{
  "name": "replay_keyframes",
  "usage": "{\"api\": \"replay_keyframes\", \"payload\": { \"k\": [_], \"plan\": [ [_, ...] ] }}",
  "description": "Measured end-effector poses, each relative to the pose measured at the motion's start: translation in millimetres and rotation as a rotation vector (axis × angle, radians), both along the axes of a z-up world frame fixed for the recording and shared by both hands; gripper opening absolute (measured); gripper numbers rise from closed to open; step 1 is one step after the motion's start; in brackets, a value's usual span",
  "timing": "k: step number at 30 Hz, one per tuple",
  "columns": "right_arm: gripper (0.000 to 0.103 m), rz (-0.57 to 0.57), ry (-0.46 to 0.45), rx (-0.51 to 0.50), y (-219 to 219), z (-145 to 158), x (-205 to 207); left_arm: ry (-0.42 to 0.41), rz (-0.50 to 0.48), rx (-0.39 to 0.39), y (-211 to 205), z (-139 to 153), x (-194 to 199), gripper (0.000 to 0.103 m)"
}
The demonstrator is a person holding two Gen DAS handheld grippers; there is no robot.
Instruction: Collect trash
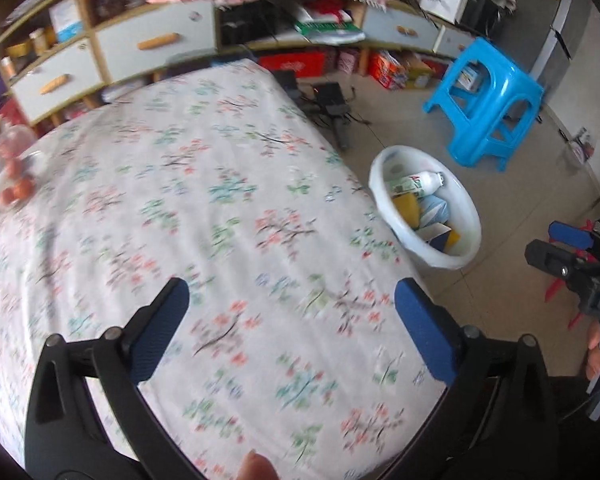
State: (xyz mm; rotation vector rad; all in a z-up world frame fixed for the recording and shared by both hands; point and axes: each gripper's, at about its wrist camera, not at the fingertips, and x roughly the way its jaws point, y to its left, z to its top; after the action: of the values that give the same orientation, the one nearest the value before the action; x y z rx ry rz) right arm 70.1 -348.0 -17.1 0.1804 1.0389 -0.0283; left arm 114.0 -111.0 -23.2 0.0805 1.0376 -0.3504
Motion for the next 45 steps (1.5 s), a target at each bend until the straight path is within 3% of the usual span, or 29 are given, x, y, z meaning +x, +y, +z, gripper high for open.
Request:
{"api": "replay_keyframes", "payload": {
  "k": [9,18,29,45],
  "plan": [
    [0.098,0.079,-0.147,-0.039,61,12,-52,-0.16,0.191,0.051,47,19,-58,0.102],
    [0.098,0.052,-0.232,-0.109,88,2,-67,-0.256,0.265,0.1,59,19,-100,0.102],
    [0.098,0.117,-0.332,-0.163,119,6,-81,-0.277,0.331,0.07,71,21,-112,0.102],
    [0.098,0.1,-0.308,-0.131,118,6,-75,-0.29,0.318,0.043,66,27,-115,0.102]
  ]
}}
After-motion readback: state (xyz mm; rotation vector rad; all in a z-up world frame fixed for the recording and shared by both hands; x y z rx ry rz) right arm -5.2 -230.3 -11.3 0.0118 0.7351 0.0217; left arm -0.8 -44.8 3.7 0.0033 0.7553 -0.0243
